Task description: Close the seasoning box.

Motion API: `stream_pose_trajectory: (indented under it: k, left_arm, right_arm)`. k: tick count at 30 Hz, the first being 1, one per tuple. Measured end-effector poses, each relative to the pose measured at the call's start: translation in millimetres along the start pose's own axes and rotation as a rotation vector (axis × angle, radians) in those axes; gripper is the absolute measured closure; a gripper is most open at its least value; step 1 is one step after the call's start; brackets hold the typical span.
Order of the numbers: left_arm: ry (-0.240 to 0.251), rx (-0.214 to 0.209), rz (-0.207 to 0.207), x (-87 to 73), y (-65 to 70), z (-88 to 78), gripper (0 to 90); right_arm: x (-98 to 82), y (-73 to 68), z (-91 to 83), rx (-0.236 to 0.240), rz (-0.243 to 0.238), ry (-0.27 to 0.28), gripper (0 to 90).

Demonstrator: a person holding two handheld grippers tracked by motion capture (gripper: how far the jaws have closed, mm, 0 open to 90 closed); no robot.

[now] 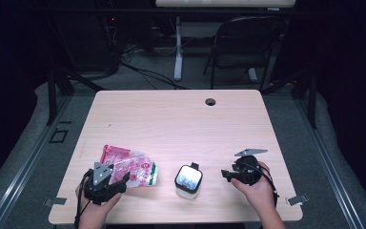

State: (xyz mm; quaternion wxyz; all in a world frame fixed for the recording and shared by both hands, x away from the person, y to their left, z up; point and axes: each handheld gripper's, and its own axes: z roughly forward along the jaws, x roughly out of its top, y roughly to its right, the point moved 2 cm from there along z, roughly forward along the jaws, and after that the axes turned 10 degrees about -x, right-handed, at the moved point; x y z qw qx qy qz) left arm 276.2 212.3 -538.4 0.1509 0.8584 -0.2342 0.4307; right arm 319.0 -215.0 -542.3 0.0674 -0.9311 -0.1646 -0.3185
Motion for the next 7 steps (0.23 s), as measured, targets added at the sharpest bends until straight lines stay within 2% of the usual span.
stream_pose_trajectory:
  k: [7]
  left_arm:
    - [0.013,0.005,-0.021,0.4,-4.4,-0.9,34.6]
  right_arm:
    - [0.1,1.4,-0.7,-0.002,0.006,0.015,44.9]
